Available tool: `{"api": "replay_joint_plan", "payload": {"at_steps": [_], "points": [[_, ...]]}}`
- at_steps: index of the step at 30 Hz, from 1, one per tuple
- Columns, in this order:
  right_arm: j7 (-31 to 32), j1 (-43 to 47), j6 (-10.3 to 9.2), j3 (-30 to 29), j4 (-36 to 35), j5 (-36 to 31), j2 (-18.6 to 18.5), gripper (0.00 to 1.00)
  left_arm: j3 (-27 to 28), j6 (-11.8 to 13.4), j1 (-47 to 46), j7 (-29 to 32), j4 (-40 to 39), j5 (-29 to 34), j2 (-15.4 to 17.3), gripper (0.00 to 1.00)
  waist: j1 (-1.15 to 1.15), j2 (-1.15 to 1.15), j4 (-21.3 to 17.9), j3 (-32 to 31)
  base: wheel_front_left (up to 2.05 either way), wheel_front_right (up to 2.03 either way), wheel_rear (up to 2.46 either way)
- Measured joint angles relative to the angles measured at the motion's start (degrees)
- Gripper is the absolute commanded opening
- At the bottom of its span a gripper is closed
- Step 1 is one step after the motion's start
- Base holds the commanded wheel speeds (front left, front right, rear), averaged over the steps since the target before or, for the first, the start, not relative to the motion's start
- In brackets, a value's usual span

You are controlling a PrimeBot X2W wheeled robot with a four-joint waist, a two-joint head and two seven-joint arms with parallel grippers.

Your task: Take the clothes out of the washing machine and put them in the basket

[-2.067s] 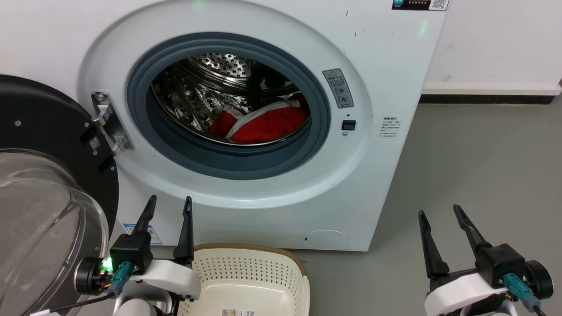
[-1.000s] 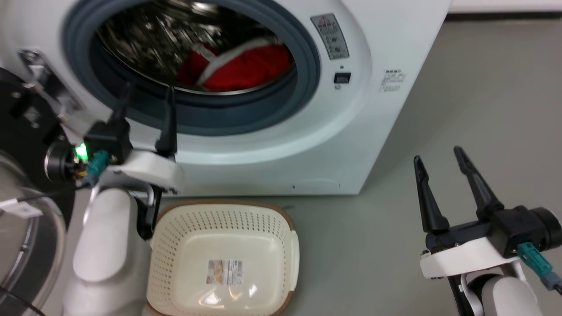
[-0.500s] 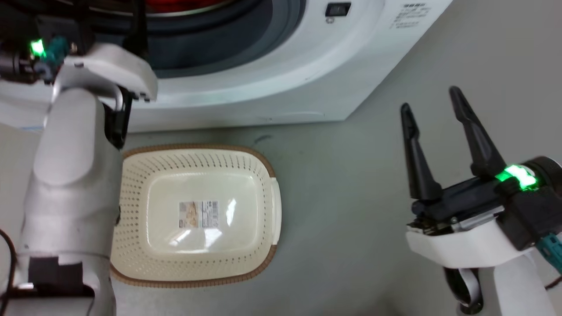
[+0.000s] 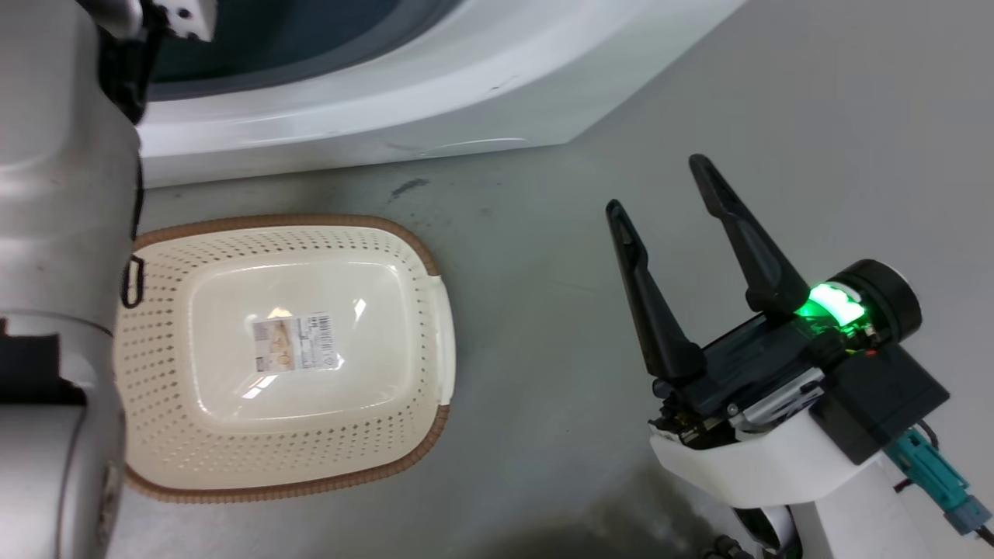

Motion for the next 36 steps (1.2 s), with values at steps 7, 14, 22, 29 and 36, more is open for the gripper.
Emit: {"api": "replay_joint_plan", "payload": {"at_steps": [7,14,22,29,36], "points": [[-0.6,-0.5,0.00,2.8,0.9,1.3,0.0,1.00,-5.9,-0.1,-5.7,12.4,4.1,-5.9,4.8,1.00,0.00,0.00,-3.5,2.0,0.00,0.00,0.00],[-1.1,-0.6,0.00,4.4,1.9,3.1,0.0,1.00,-13.4,-0.1,-8.8,30.0,3.1,-15.1,10.2,0.85,0.00,0.00,-6.2,4.2,0.00,0.00,0.00],[-1.2,-1.1,-0.01,3.7,2.1,4.0,0.0,1.00,-15.2,-0.1,-8.8,31.9,0.8,-17.5,12.6,0.00,0.00,0.00,-6.7,4.5,0.00,0.00,0.00],[-1.2,-2.0,-0.01,2.8,4.0,4.6,0.0,1.00,-15.3,2.5,-5.1,12.3,-3.2,-15.8,12.3,0.00,-0.01,0.00,-6.0,1.3,0.00,0.00,0.00],[-1.2,-1.5,0.00,1.7,7.6,4.3,0.0,1.00,-14.1,4.4,3.5,-6.4,-1.6,-16.6,9.3,0.00,-0.01,0.00,-4.6,-5.8,0.00,0.00,0.00]]}}
